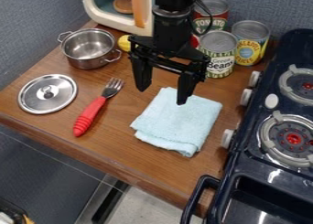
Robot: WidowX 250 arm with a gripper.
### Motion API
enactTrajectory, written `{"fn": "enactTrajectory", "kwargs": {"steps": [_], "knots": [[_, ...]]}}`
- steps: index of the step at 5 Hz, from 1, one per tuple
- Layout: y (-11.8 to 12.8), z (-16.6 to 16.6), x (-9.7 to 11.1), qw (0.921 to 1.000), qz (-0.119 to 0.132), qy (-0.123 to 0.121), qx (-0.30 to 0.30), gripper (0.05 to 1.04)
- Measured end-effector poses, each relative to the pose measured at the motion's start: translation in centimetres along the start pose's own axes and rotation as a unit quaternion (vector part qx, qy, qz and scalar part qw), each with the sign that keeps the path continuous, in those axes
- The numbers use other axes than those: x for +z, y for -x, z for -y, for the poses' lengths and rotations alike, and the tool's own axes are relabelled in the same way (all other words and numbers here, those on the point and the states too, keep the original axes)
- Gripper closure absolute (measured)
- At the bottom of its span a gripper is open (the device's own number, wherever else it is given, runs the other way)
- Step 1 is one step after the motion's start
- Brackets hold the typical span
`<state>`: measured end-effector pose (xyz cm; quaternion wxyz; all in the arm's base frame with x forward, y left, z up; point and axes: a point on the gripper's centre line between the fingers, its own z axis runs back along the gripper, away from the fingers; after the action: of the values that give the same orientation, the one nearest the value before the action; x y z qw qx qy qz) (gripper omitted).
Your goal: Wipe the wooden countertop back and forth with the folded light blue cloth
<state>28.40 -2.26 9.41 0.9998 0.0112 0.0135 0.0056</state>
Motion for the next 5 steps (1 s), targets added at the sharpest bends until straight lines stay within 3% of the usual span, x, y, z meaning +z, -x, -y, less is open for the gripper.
{"fn": "enactTrajectory", "kwargs": {"steps": [1, 2, 3, 4, 5], "knots": [[0.1, 0.0, -0.7, 0.9999, -0.012, -0.001, 0.001, 0.083], [-0.6, 0.1, -0.5, 0.9998, -0.008, -0.015, -0.005, 0.083], [-2.3, 0.5, -2.3, 0.9989, 0.01, -0.046, -0.008, 0.083], [-4.3, 1.0, -3.6, 0.9963, 0.058, -0.063, -0.005, 0.083], [-5.2, 1.8, -5.5, 0.9974, 0.037, -0.061, -0.01, 0.083]]}}
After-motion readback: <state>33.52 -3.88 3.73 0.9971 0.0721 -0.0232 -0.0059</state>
